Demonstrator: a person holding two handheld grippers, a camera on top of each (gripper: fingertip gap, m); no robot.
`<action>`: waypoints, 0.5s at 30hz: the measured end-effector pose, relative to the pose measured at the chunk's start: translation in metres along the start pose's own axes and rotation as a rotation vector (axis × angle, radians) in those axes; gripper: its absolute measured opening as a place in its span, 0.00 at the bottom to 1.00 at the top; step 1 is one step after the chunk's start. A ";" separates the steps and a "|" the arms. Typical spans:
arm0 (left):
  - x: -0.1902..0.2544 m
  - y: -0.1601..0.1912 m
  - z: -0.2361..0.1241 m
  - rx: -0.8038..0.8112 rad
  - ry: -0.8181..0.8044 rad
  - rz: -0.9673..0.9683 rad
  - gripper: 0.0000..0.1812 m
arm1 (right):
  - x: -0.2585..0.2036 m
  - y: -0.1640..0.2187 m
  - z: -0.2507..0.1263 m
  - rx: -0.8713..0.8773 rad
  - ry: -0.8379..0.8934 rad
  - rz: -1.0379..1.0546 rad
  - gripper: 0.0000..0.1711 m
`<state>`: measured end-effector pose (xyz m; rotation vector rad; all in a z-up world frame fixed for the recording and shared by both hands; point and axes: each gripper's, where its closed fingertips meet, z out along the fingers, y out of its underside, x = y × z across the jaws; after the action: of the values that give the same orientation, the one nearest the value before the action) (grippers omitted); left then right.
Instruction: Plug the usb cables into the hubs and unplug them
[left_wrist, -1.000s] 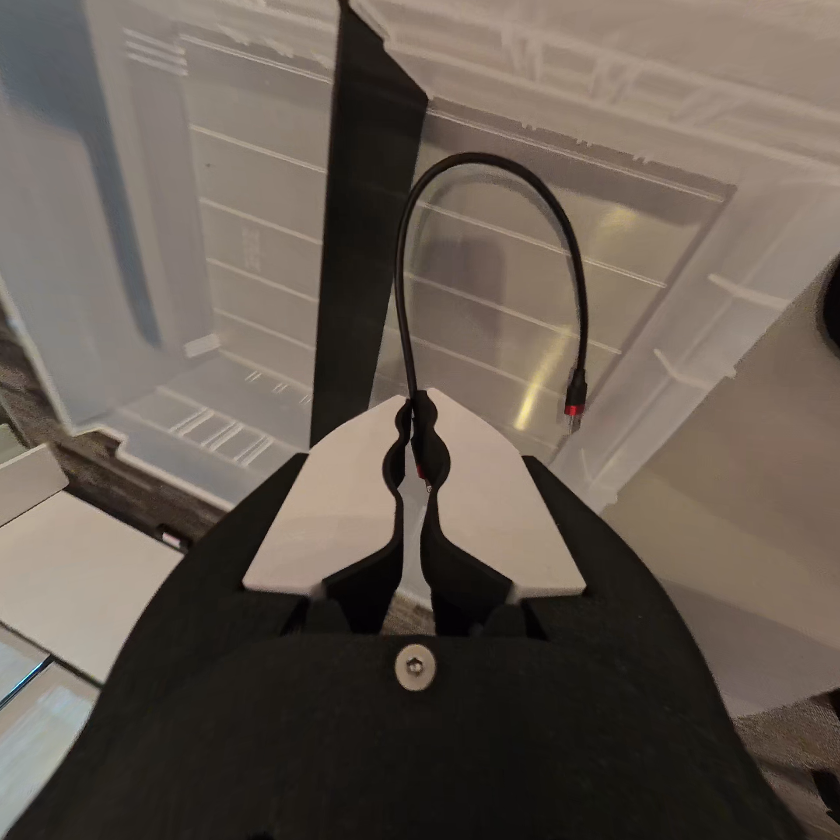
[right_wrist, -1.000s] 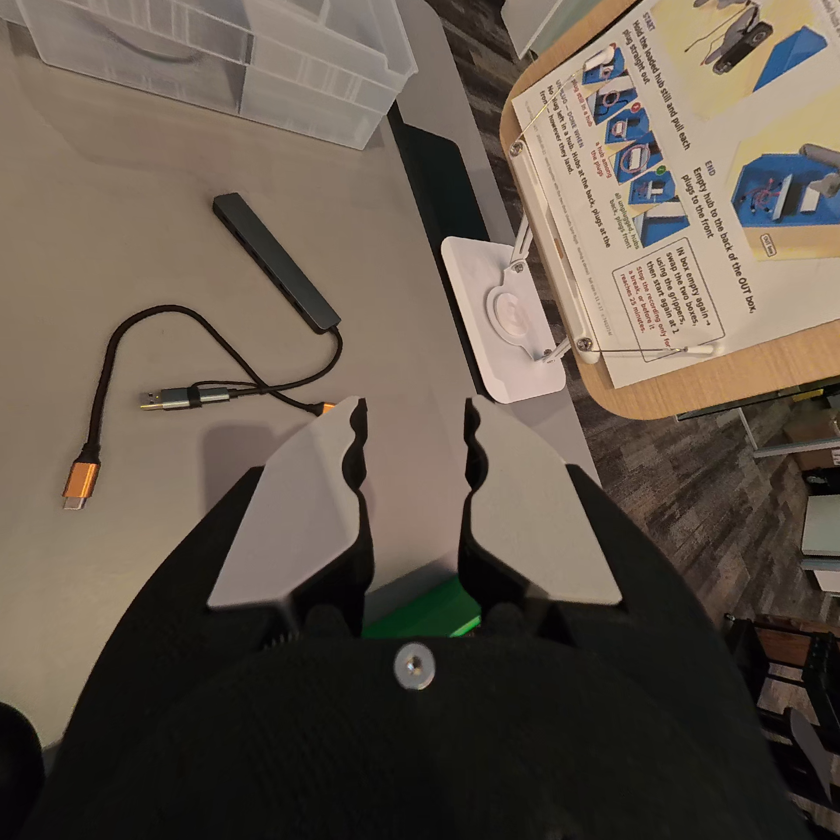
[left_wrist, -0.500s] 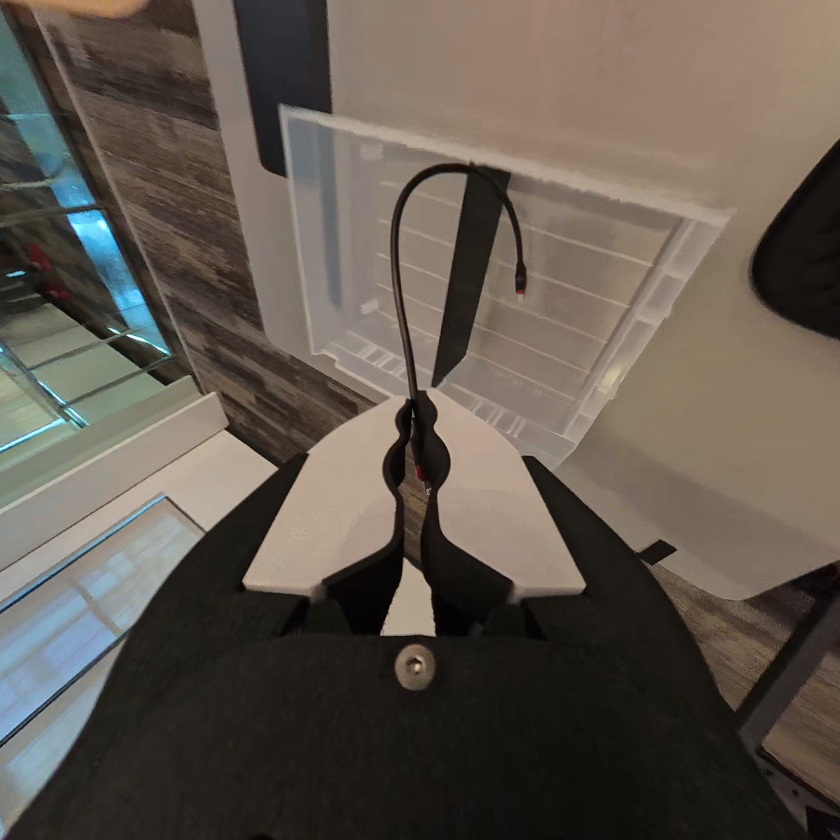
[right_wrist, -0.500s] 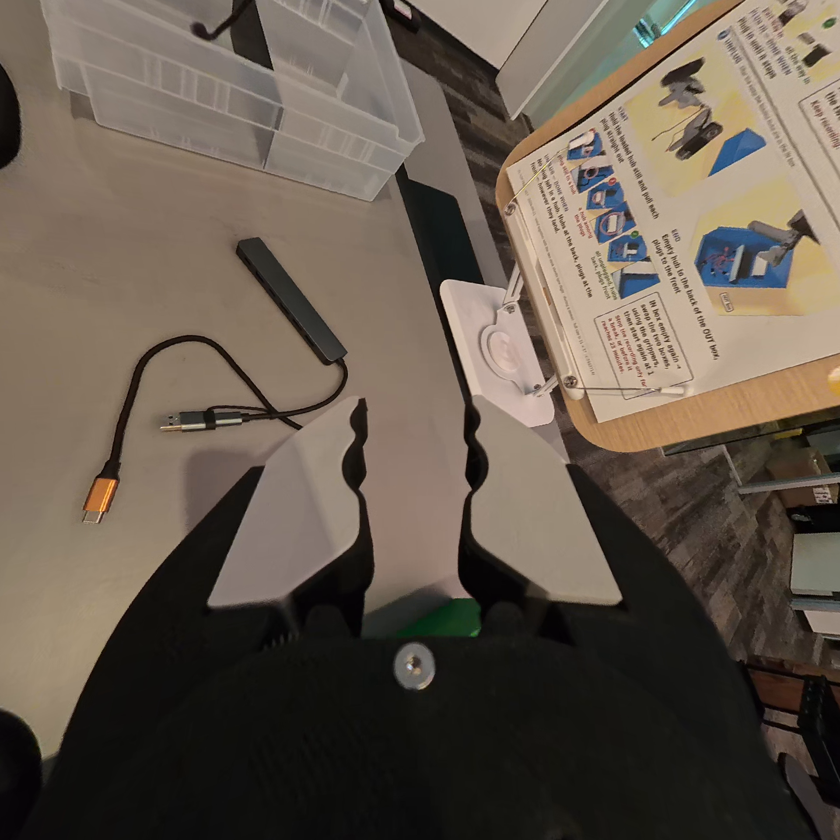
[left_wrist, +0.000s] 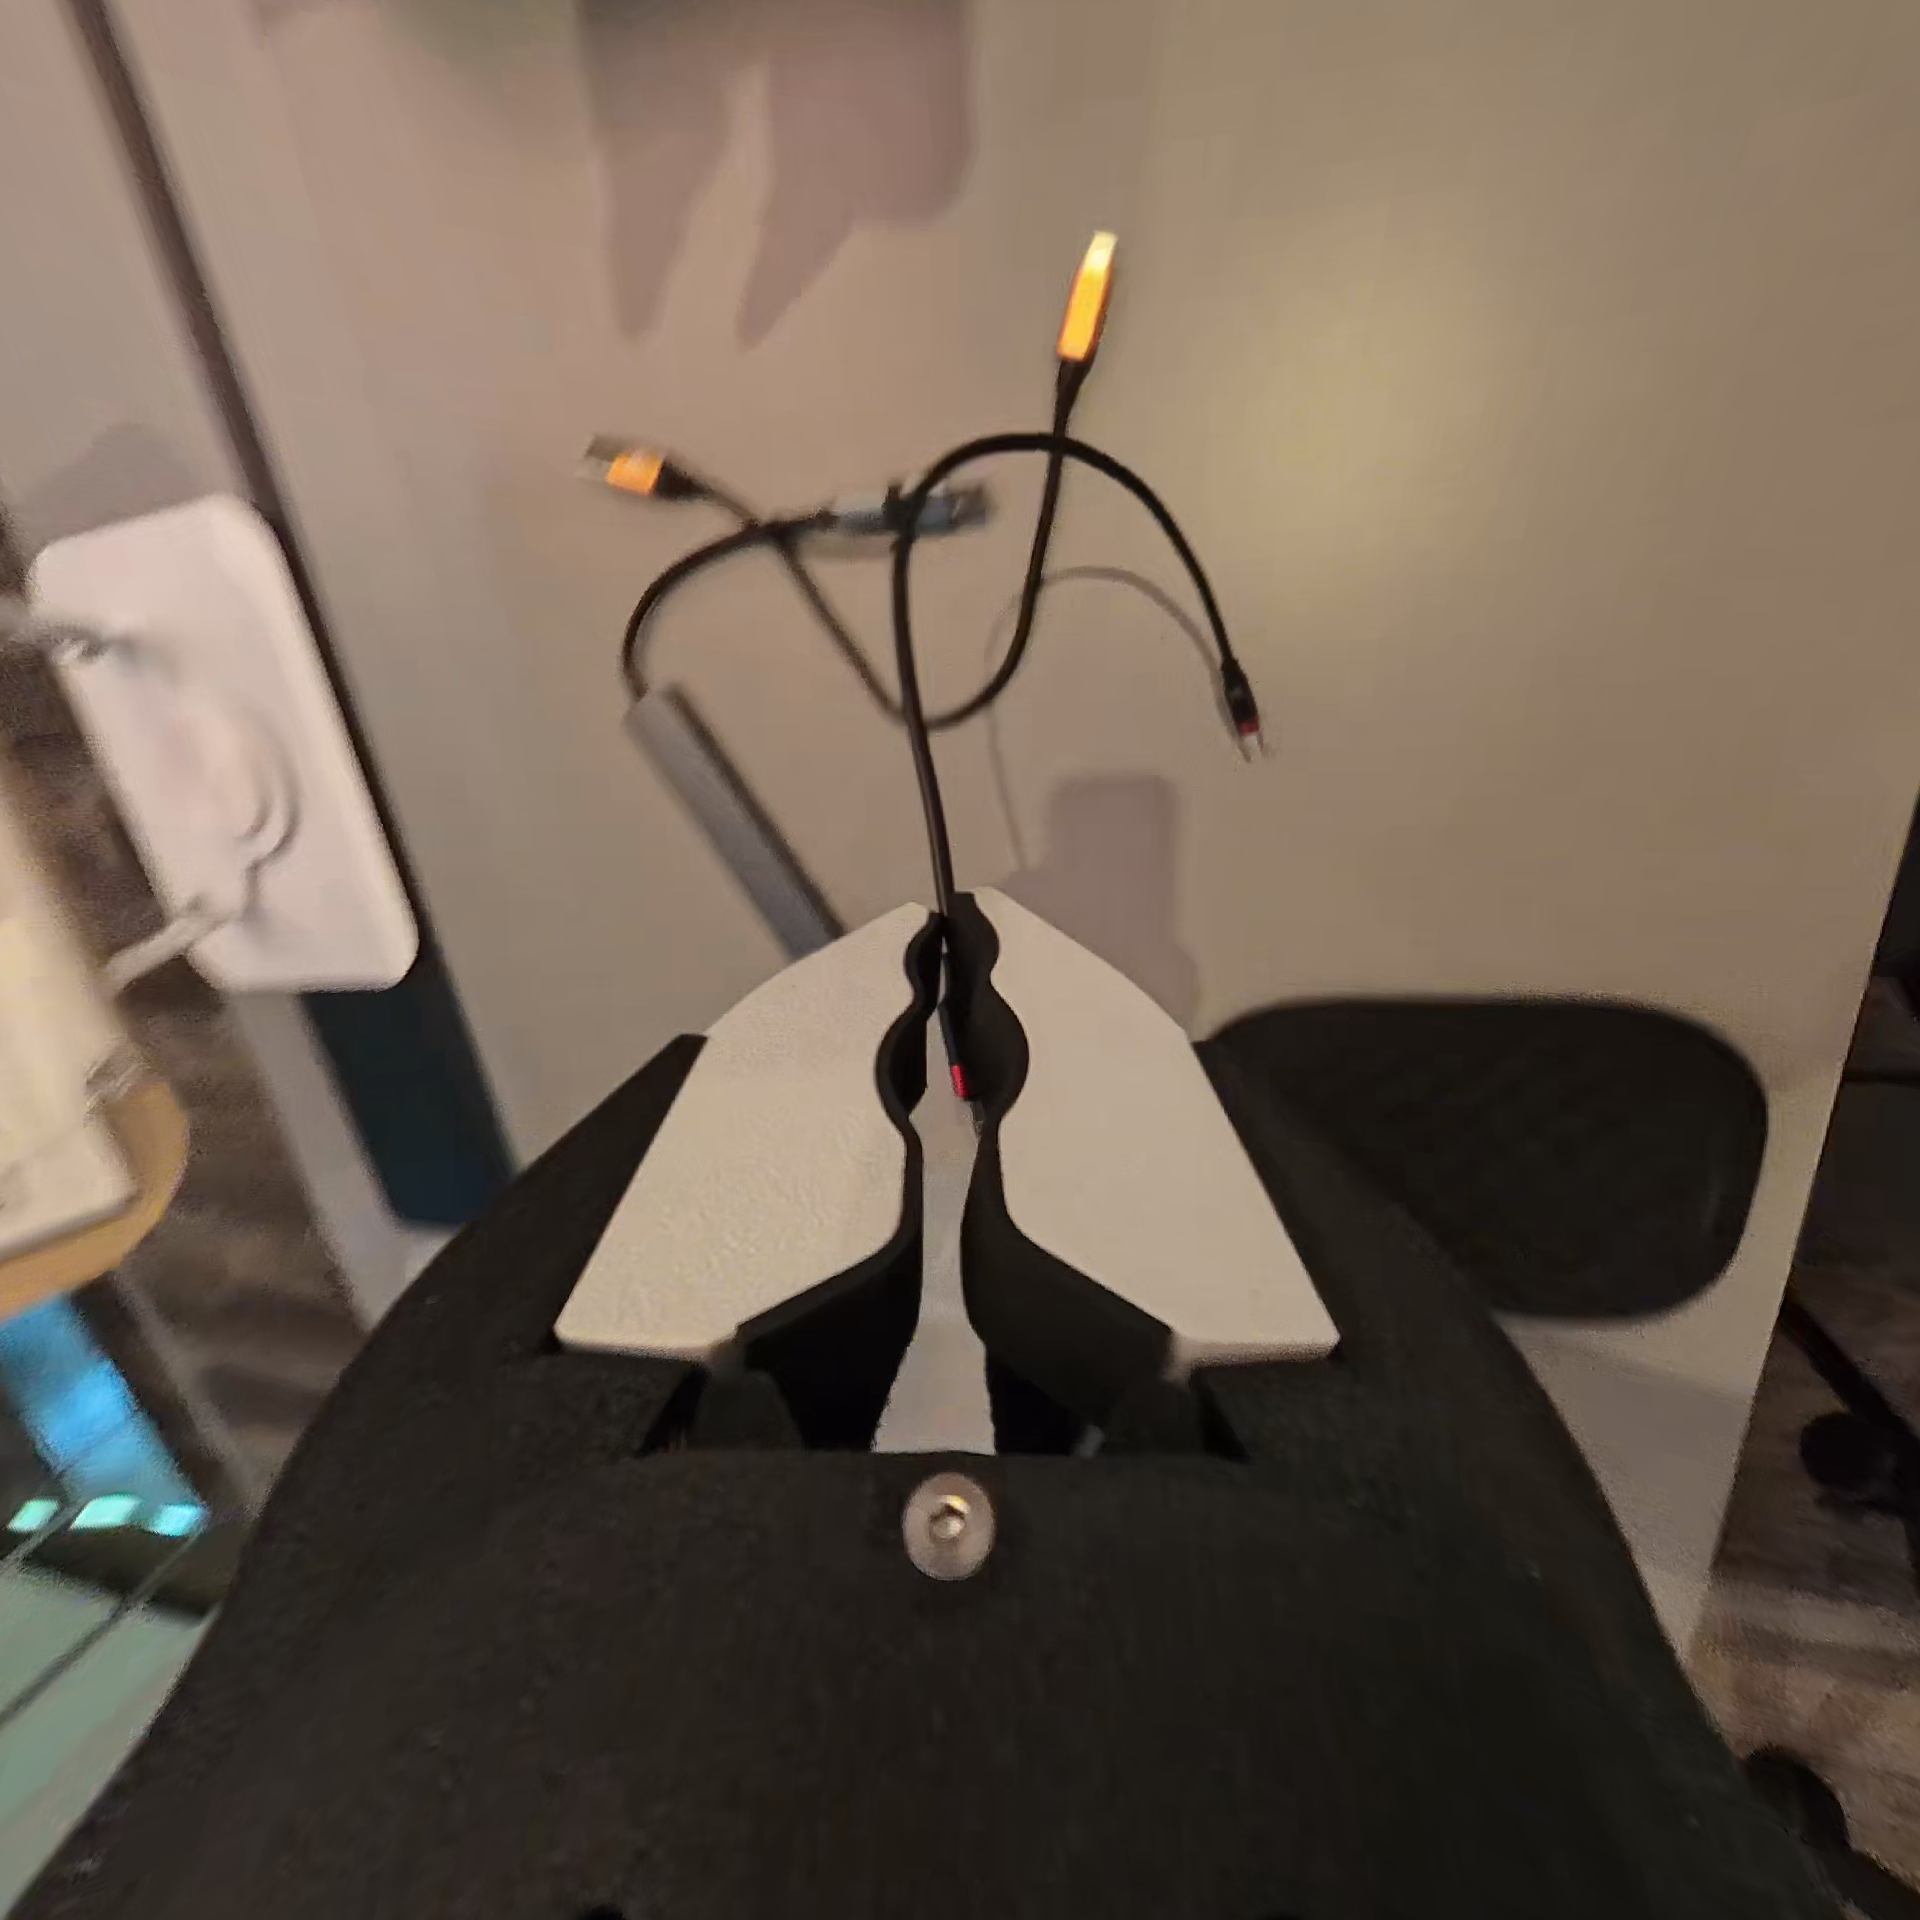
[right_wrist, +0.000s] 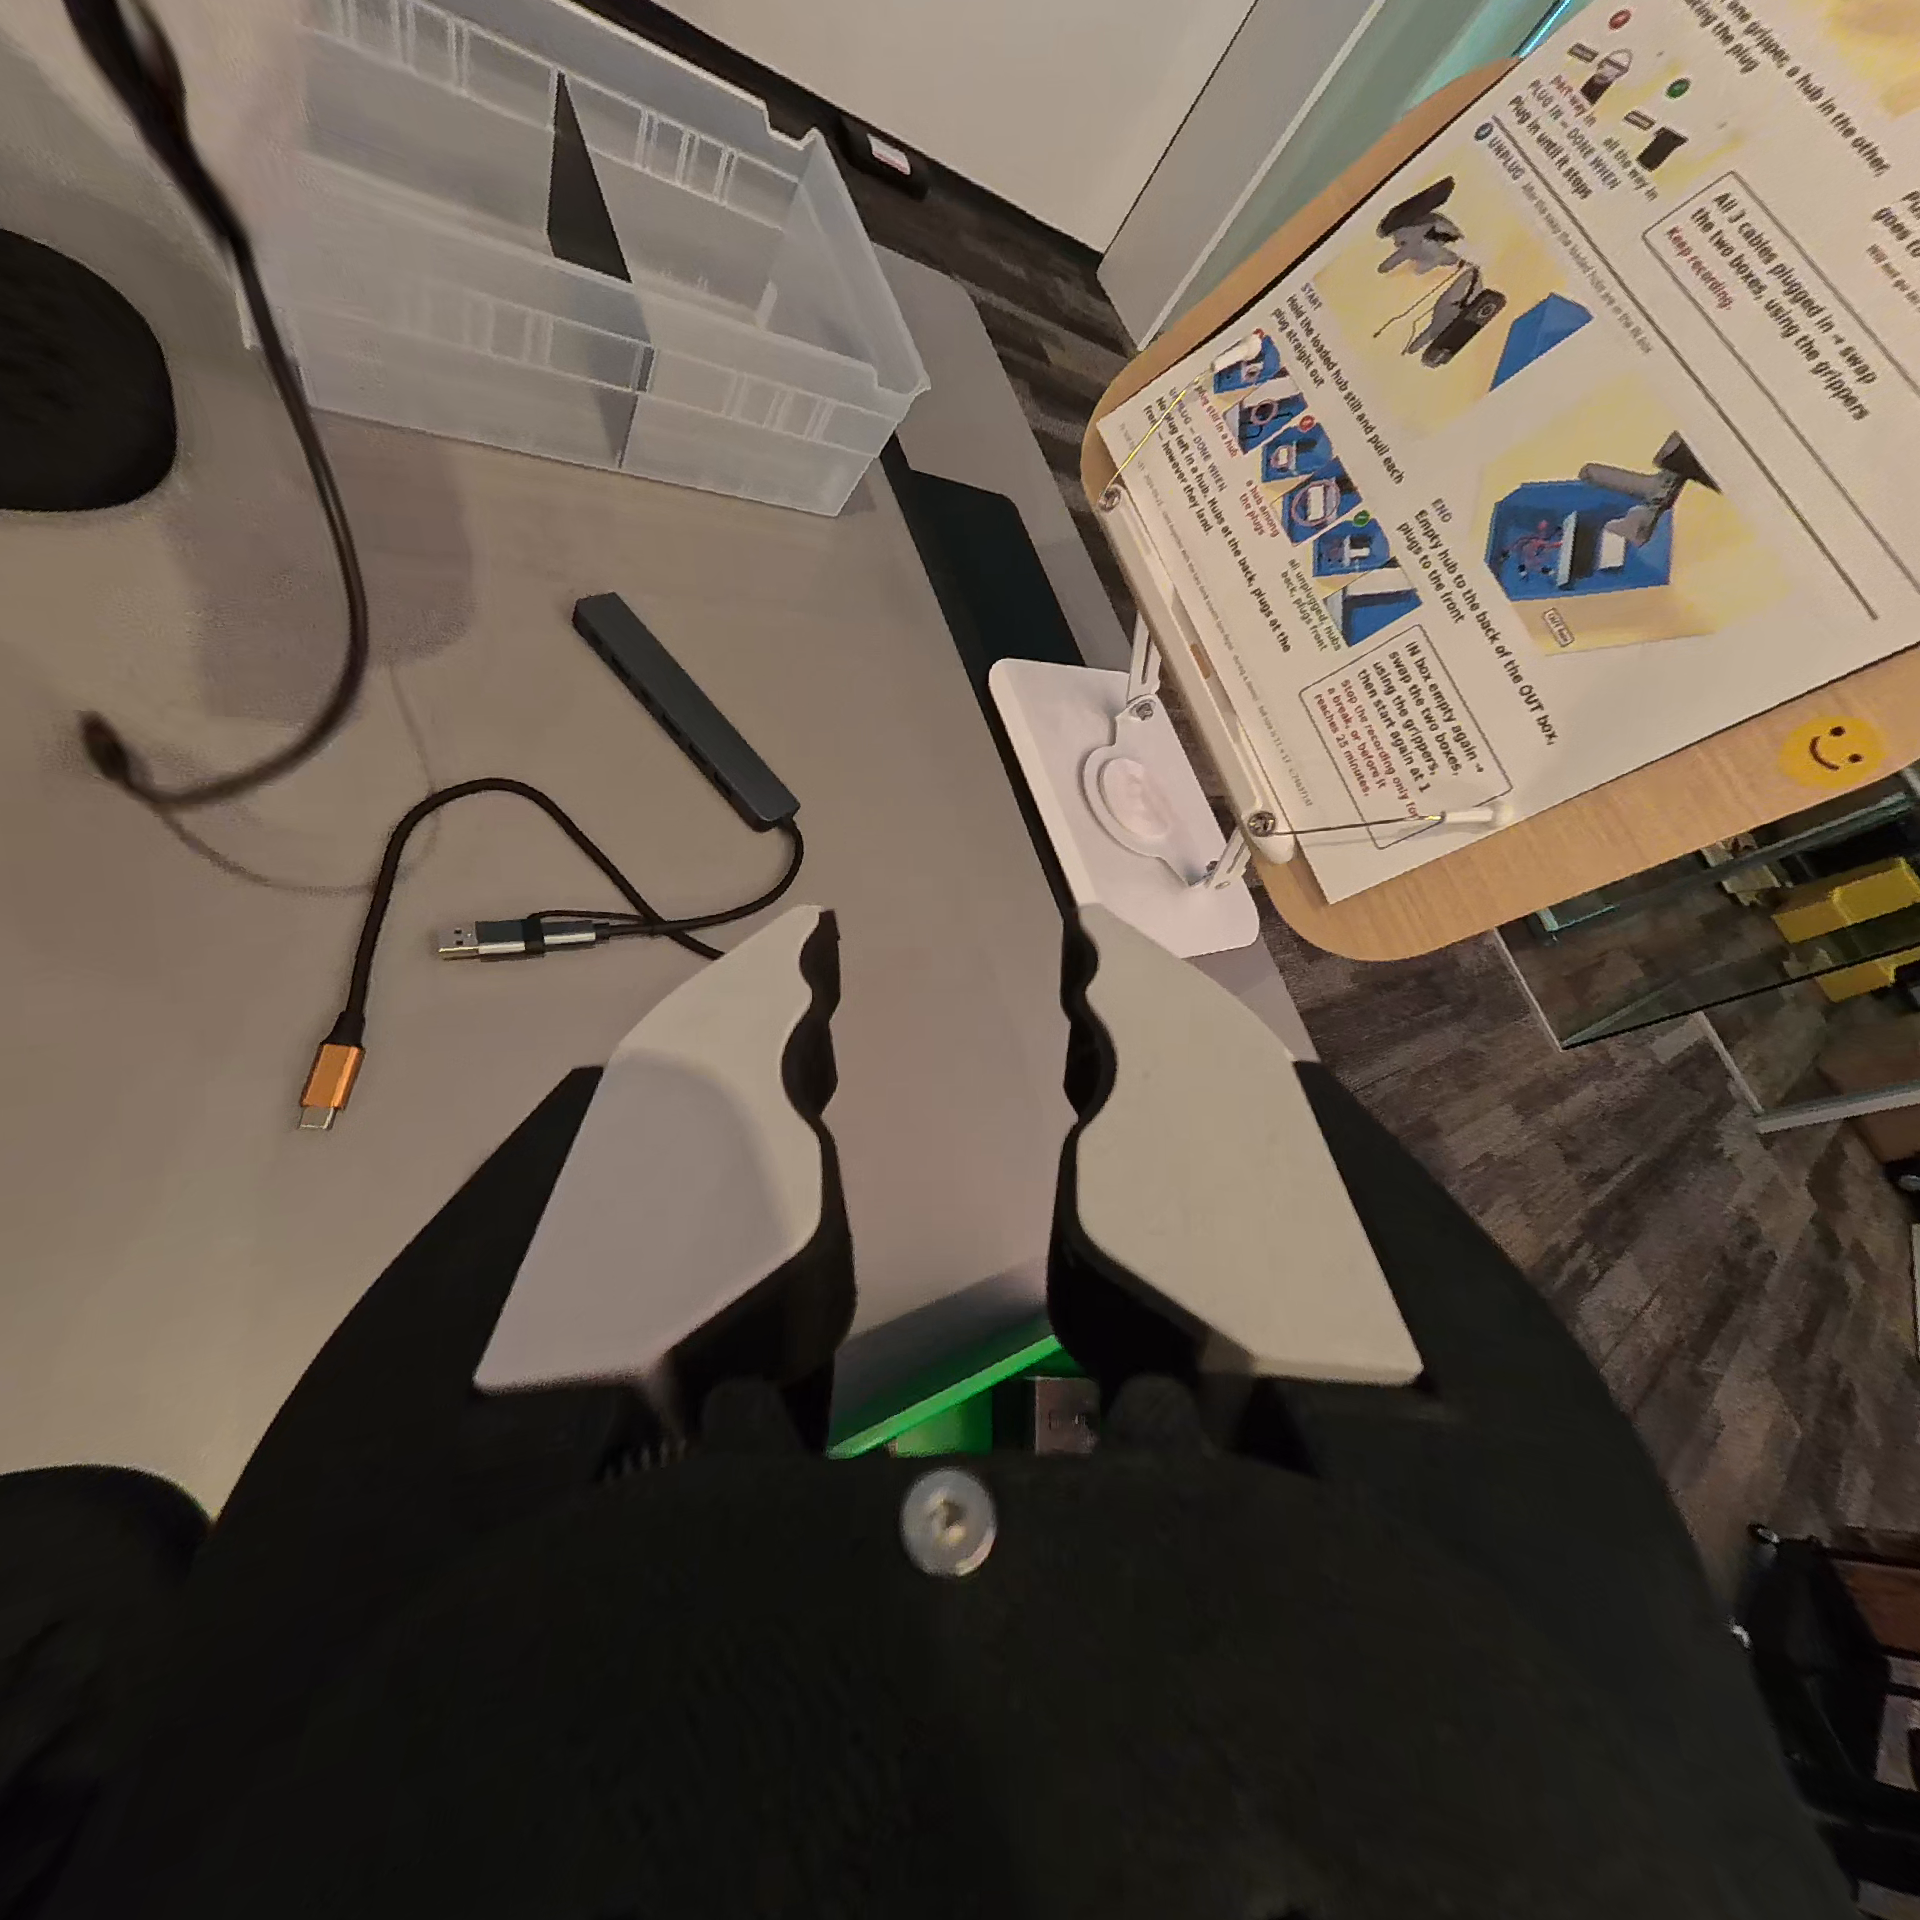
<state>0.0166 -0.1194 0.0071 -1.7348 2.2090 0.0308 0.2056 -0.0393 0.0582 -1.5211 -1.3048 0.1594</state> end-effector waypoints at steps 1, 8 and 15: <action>0.004 -0.010 0.018 0.029 0.039 0.001 0.00 | -0.001 0.002 0.000 -0.004 -0.008 0.003 0.24; -0.007 -0.044 0.104 0.184 0.140 -0.082 0.00 | 0.001 0.019 0.005 -0.042 -0.021 0.036 0.25; -0.066 -0.036 0.131 0.330 -0.030 -0.321 0.11 | 0.010 0.017 -0.002 -0.013 0.011 0.044 0.25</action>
<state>0.0965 -0.0382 -0.0919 -1.8536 1.7684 -0.3594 0.2215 -0.0296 0.0515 -1.5605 -1.2663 0.1703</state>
